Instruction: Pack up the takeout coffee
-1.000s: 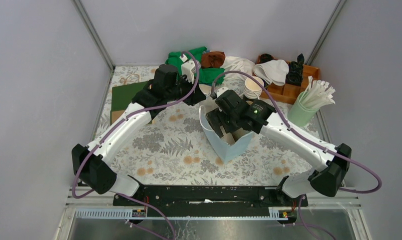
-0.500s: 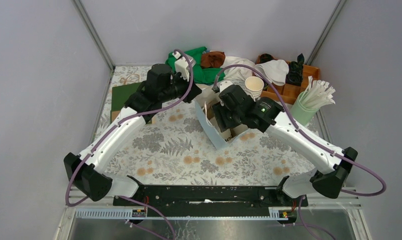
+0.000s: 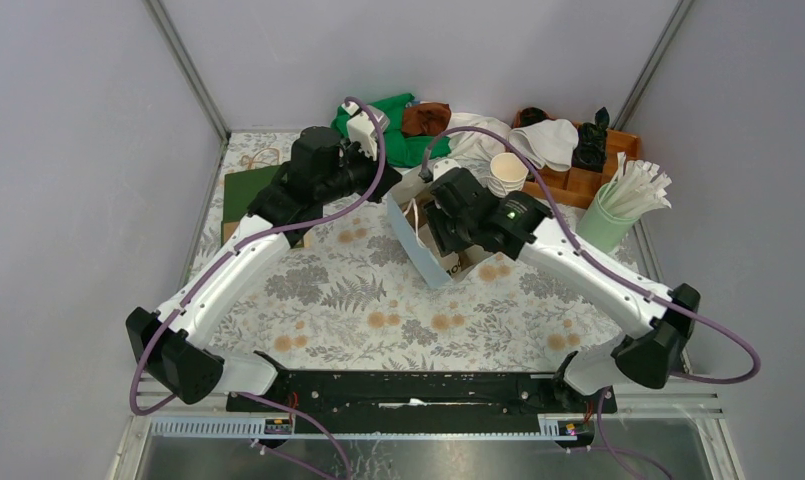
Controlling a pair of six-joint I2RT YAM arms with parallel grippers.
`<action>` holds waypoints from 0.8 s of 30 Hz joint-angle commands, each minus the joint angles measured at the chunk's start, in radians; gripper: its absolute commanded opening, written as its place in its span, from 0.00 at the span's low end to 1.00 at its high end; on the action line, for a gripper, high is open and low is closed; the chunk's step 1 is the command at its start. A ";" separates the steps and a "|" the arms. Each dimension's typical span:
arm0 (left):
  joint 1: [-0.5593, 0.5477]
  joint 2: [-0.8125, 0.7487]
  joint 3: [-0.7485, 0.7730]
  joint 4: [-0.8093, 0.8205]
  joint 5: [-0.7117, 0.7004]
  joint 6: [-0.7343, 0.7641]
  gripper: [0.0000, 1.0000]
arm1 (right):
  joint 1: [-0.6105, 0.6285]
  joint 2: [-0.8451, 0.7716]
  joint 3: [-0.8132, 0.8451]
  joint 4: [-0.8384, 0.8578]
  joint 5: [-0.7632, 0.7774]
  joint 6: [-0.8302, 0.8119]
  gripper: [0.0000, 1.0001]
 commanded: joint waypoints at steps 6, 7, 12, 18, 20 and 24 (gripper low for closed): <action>-0.002 -0.037 0.001 0.085 0.006 -0.018 0.00 | -0.039 0.151 0.053 0.102 0.048 0.010 0.62; -0.002 -0.035 0.002 0.087 0.008 -0.020 0.00 | -0.038 0.164 0.052 0.108 0.049 0.004 0.64; -0.003 -0.031 0.007 0.086 0.012 -0.028 0.00 | -0.039 0.185 0.015 0.169 0.056 -0.017 0.85; -0.003 -0.026 0.005 0.085 0.020 -0.044 0.00 | -0.039 0.206 -0.026 0.270 0.049 -0.066 0.98; -0.003 -0.025 0.007 0.083 0.022 -0.048 0.00 | -0.038 0.205 -0.051 0.309 0.037 -0.082 0.99; -0.003 -0.021 0.007 0.077 0.023 -0.053 0.00 | -0.038 0.174 -0.171 0.449 0.021 -0.121 0.96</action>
